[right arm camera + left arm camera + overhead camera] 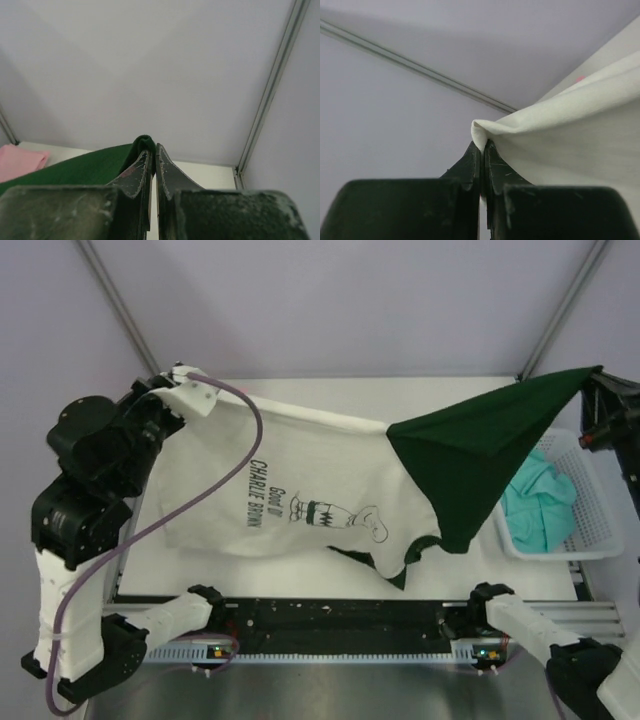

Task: Fold and stack the t-shirts
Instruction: Flatten out the tshirt

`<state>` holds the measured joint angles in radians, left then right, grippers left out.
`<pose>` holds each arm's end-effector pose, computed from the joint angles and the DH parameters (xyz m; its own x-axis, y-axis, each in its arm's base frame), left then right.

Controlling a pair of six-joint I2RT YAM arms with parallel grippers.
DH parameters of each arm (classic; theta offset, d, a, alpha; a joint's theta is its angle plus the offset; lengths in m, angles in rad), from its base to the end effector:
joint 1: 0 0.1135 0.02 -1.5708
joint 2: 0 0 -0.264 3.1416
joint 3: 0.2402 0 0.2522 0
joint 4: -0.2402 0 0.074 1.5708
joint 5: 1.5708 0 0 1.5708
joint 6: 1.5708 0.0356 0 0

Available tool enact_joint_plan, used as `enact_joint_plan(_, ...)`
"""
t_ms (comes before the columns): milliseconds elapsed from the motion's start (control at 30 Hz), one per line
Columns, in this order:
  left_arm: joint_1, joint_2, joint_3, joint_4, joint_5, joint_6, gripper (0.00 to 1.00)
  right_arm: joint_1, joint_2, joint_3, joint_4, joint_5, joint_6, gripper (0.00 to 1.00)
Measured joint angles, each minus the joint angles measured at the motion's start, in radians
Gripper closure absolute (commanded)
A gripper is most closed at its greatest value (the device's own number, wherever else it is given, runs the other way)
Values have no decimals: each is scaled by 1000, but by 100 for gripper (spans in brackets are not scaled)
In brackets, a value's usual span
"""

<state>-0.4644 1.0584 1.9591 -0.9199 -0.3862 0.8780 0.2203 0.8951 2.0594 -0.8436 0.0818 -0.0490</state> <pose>0.0978 -0.0340 0.5708 0.0492 0.7726 -0.6330 0.0631 0.6301 0.7739 0.0012 -0.0027 0.6027 0.3142 0.0203 -0.9491 -0.1269 0.9917 -0.0207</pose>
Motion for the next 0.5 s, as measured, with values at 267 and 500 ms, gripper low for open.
enact_joint_plan(267,109,206,-140,105,35,31,100,-2,407,97,2,54,-32,100)
enact_joint_plan(500,188,562,53,256,24,39,100,-86,919,423,50,74,2,100)
